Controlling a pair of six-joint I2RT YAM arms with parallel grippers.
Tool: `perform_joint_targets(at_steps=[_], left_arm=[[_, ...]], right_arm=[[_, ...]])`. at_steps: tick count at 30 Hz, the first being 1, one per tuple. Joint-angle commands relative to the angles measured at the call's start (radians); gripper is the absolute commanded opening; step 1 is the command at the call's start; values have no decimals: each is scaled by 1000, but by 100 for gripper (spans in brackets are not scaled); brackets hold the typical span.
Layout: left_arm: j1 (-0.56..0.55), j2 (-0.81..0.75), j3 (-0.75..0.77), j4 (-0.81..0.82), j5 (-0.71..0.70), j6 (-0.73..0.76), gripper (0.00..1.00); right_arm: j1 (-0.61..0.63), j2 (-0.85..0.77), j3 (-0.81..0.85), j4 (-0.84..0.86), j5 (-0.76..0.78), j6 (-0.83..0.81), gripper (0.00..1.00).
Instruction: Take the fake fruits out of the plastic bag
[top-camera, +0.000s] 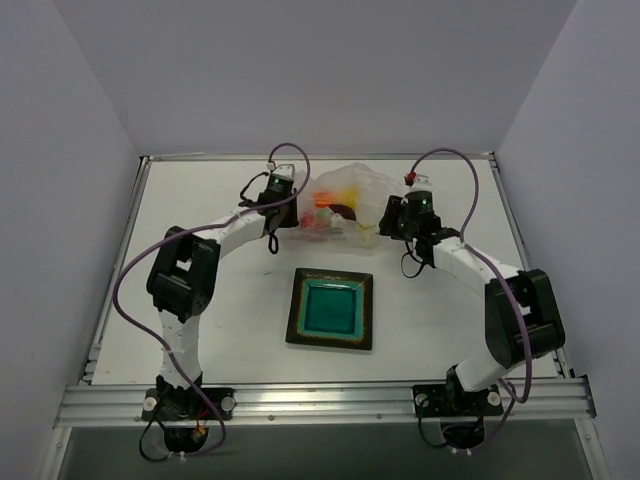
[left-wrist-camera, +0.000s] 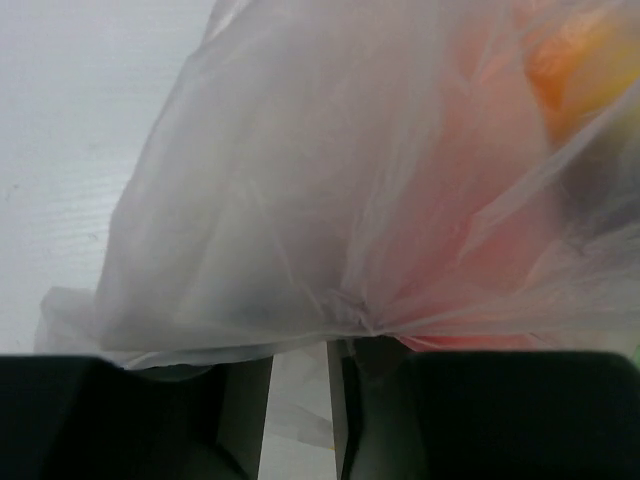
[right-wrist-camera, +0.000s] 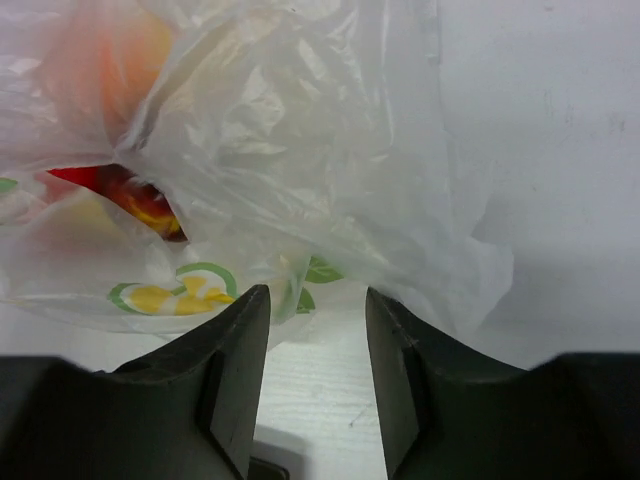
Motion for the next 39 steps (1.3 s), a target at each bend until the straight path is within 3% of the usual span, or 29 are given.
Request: perform_joint_targets(at_steps=[1,2,5,8,10,11,13,14,20,30,34,39], left_arm=[[1,-138,-38,96,46,-86,23],[-1,-155,-66,136,46,-94,20],[-6,-215,-106,161,86,-112,16],[-18,-267,-146,165,89,-112,13],[-30,-296,-166,168,87,-111,12],[-35,-304,-172,168,86,-109,11],[-42,-318,-184,171,86,-107,9],[-46,-321,-190,174,84,-107,8],[-50,-325,-227,194,84,-117,2],[-55,-368,-297,210,55,-109,2],[-56,-394,-342,217,55,-118,2],[-58,-427,-406,233,70,-127,2]], right_arm=[[4,-152,29,-65,-11,-30,41],[6,-174,32,-74,-13,-31,53],[10,-240,52,-119,-41,-36,68],[38,-291,61,-147,-50,-37,69],[61,-306,64,-151,-48,-39,64],[73,-305,76,-153,-45,-43,50],[122,-265,98,-156,-38,-51,36],[139,-247,113,-160,-33,-60,24],[222,-47,242,-134,-18,-80,2],[231,209,412,-44,33,-94,0],[222,303,537,-38,177,-145,0],[181,418,694,-21,243,-165,0]])
